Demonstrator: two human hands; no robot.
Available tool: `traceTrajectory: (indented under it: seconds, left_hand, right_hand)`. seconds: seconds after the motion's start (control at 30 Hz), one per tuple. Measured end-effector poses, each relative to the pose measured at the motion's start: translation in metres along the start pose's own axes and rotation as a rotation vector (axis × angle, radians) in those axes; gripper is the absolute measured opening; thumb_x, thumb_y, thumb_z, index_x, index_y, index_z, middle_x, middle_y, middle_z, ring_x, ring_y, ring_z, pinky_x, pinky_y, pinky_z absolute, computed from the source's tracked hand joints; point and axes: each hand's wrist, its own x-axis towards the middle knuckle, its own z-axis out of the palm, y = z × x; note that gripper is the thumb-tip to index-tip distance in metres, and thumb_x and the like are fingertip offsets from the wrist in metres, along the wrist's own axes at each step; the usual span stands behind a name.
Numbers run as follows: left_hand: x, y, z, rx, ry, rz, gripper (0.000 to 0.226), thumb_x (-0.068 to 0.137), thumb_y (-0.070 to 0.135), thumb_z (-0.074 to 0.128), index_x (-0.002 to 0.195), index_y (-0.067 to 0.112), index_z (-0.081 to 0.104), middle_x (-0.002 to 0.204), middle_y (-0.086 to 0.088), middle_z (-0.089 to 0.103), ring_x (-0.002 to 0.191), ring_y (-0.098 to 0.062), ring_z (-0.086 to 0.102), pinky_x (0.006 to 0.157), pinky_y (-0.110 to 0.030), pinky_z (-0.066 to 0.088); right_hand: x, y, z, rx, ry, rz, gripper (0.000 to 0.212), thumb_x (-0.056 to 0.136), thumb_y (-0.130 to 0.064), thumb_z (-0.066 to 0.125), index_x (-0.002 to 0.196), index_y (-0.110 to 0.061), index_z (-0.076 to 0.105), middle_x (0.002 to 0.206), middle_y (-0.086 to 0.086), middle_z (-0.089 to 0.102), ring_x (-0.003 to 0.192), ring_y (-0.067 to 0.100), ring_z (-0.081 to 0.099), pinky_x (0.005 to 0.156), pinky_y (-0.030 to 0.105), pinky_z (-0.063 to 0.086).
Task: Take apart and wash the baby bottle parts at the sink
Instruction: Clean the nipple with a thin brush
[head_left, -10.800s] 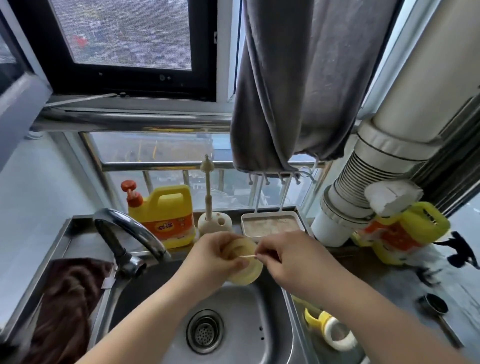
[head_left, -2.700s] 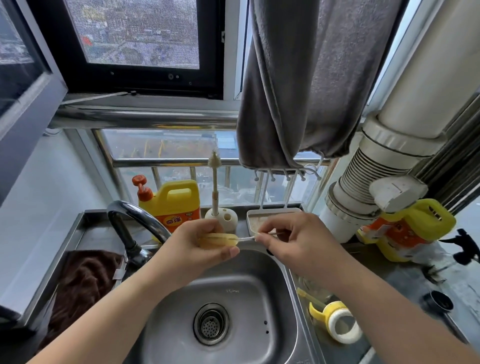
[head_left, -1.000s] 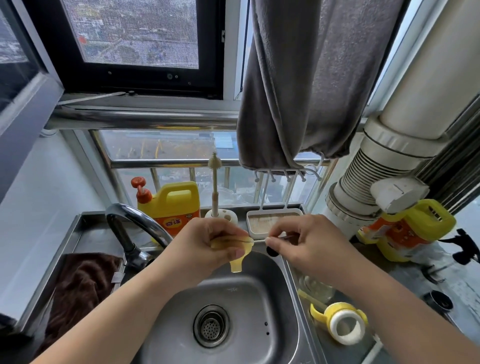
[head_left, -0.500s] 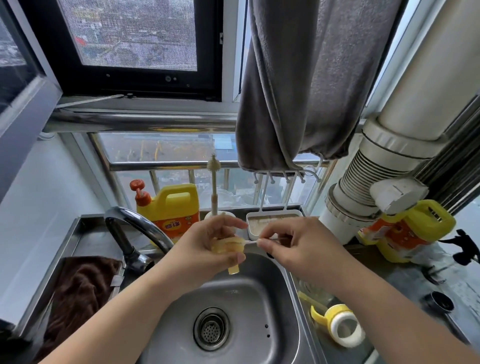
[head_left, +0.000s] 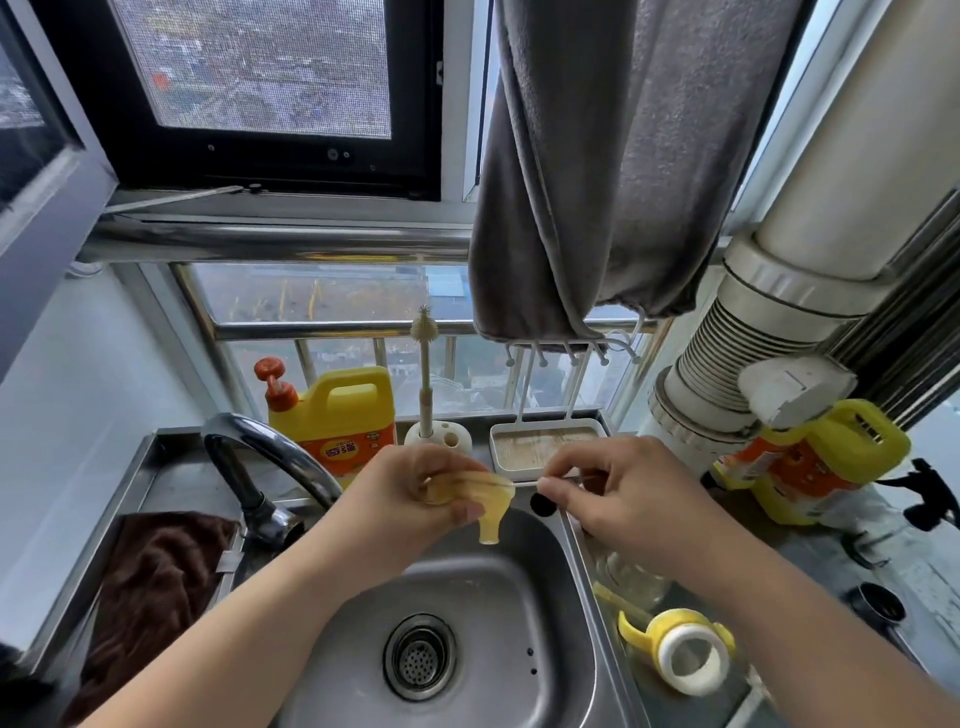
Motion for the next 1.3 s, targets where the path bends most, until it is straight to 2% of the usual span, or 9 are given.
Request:
traceTrajectory:
  seconds: [0.13,0.3,0.47,0.7,0.83,0.97,1.1,1.17,1.3]
  left_hand:
    - [0.002,0.006,0.007,0.017,0.014,0.049,0.018,0.076,0.014,0.077,0.086,0.028,0.071,0.083,0.009,0.072,0.076,-0.006,0.067,0.072,-0.02,0.053]
    - [-0.001,-0.001,0.002,0.059,0.026,0.045,0.019,0.077,0.016,0.076,0.091,0.028,0.07,0.082,0.009,0.07,0.078,0.0,0.064,0.071,-0.011,0.048]
    - [0.0,-0.003,0.006,0.038,0.045,0.053,0.02,0.075,0.017,0.079,0.088,0.029,0.071,0.083,0.008,0.072,0.077,-0.004,0.066,0.072,-0.018,0.052]
    - [-0.001,-0.007,-0.007,-0.055,0.043,0.06,0.022,0.075,0.014,0.077,0.096,0.019,0.072,0.085,0.009,0.072,0.079,-0.005,0.066,0.073,-0.015,0.049]
    - [-0.001,-0.005,-0.004,-0.129,0.006,0.077,0.022,0.073,0.016,0.076,0.095,0.019,0.071,0.083,0.008,0.072,0.078,-0.005,0.066,0.073,-0.017,0.049]
    - [-0.001,-0.008,-0.011,-0.227,-0.016,0.085,0.023,0.068,0.028,0.079,0.09,0.021,0.073,0.082,0.004,0.069,0.078,-0.007,0.064,0.073,-0.02,0.048]
    - [0.0,-0.01,-0.008,-0.335,0.016,0.059,0.034,0.058,0.04,0.082,0.087,0.026,0.071,0.098,-0.001,0.066,0.09,-0.016,0.064,0.08,-0.03,0.052]
    - [0.001,-0.006,-0.002,-0.295,0.018,0.043,0.037,0.059,0.039,0.087,0.087,0.021,0.071,0.107,0.003,0.067,0.097,-0.017,0.065,0.083,-0.033,0.054]
    - [0.001,0.001,0.004,-0.227,-0.013,0.035,0.035,0.063,0.025,0.081,0.091,0.008,0.07,0.092,0.004,0.073,0.084,-0.014,0.067,0.073,-0.023,0.054]
  right_hand:
    - [0.005,-0.014,0.006,-0.085,-0.046,-0.073,0.01,0.086,-0.043,0.062,0.079,-0.036,0.065,0.058,-0.037,0.05,0.058,-0.006,0.049,0.051,0.016,0.024]
    - [0.001,-0.001,-0.005,-0.046,-0.017,-0.006,0.01,0.084,-0.039,0.066,0.076,-0.035,0.066,0.057,-0.03,0.054,0.056,-0.003,0.051,0.052,0.018,0.03]
    - [0.004,-0.014,0.007,-0.101,-0.04,-0.078,0.009,0.085,-0.042,0.063,0.08,-0.035,0.066,0.059,-0.036,0.051,0.06,-0.007,0.049,0.049,0.015,0.026]
    - [0.001,0.001,-0.002,0.035,0.018,-0.006,0.014,0.082,-0.038,0.069,0.069,-0.036,0.065,0.055,-0.016,0.057,0.053,0.006,0.05,0.054,0.025,0.041]
    - [0.004,-0.011,0.005,0.058,-0.003,-0.068,0.015,0.083,-0.034,0.069,0.069,-0.036,0.063,0.051,-0.02,0.052,0.051,0.003,0.048,0.051,0.017,0.03]
    - [0.002,-0.001,-0.002,0.125,0.003,-0.008,0.01,0.083,-0.031,0.07,0.073,-0.028,0.068,0.05,-0.021,0.051,0.048,0.004,0.045,0.053,0.022,0.033]
    - [0.0,-0.001,0.0,0.144,0.008,-0.017,0.011,0.083,-0.031,0.07,0.073,-0.028,0.068,0.049,-0.019,0.05,0.048,0.005,0.044,0.053,0.021,0.033]
    - [0.002,-0.006,0.003,0.14,0.02,-0.026,0.012,0.082,-0.034,0.069,0.071,-0.033,0.066,0.05,-0.016,0.05,0.048,0.005,0.044,0.053,0.022,0.033]
    - [0.002,-0.012,0.004,0.057,0.015,-0.038,0.016,0.083,-0.039,0.067,0.068,-0.04,0.061,0.051,-0.01,0.052,0.05,0.005,0.046,0.053,0.019,0.031]
